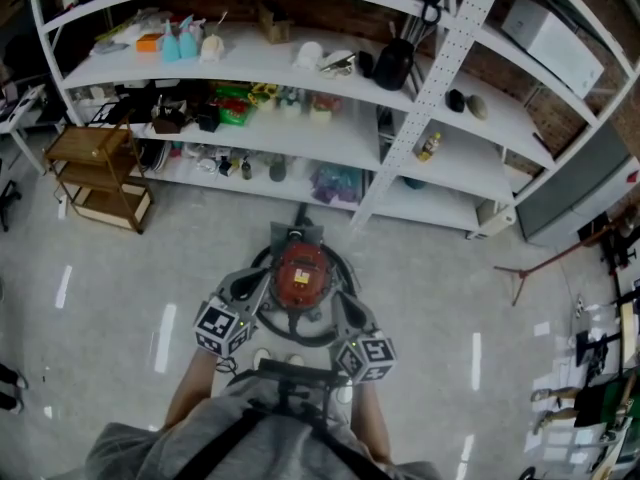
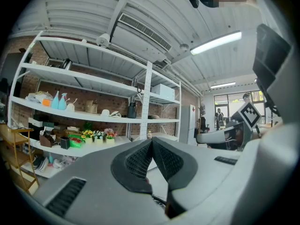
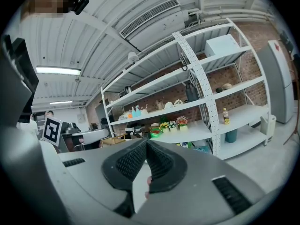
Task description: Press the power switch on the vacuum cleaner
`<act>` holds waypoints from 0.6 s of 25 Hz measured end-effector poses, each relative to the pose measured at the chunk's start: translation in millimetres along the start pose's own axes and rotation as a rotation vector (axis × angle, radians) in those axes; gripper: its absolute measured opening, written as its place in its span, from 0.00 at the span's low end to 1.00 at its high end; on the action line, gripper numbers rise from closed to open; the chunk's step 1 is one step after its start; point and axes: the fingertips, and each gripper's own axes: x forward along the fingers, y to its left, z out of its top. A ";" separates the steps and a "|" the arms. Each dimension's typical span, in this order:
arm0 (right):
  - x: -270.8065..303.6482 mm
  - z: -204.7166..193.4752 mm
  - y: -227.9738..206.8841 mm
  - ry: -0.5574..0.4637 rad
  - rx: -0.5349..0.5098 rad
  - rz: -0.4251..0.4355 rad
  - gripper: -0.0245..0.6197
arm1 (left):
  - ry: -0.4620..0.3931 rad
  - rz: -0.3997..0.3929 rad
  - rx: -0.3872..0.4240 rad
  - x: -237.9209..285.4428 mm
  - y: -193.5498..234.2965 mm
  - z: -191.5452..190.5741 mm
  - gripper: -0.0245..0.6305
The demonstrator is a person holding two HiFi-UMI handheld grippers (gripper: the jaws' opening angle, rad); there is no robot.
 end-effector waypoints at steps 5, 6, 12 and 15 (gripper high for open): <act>5.2 -0.6 -5.5 0.004 0.001 -0.001 0.06 | 0.009 -0.004 0.003 5.8 3.2 0.1 0.05; 6.6 0.8 -5.3 0.006 0.003 -0.003 0.06 | 0.011 -0.004 0.002 7.4 4.5 0.1 0.05; 14.3 3.8 -9.4 0.016 0.012 -0.006 0.05 | 0.016 -0.016 0.001 19.5 8.5 2.3 0.05; 16.3 5.6 -11.4 0.023 0.020 -0.011 0.05 | 0.020 -0.019 -0.003 25.0 9.7 1.9 0.05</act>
